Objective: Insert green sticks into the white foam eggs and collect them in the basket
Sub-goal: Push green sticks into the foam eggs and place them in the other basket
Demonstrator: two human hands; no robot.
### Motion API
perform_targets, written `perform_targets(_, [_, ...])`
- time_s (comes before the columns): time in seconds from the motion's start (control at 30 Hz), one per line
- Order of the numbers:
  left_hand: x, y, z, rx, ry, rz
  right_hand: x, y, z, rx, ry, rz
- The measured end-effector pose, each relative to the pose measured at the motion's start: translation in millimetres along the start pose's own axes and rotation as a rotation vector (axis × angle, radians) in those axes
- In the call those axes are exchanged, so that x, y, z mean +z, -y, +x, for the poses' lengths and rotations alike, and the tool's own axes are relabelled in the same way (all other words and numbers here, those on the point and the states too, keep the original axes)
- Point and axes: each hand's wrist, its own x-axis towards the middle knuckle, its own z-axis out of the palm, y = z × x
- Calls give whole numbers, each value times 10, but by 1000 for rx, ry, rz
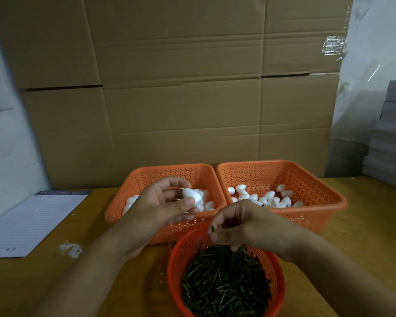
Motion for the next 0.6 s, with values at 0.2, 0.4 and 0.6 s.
perform_targets(0.2, [15,-11,-26,6,27,-14,-22,-22,10,22,-137,210])
perform_targets(0.4, [25,-11,-17,27,14,22,-8,-19,47,-15,-226,388])
perform_targets(0.6, [39,-10,-13,59,9,98,20,20,52,-71,-311,394])
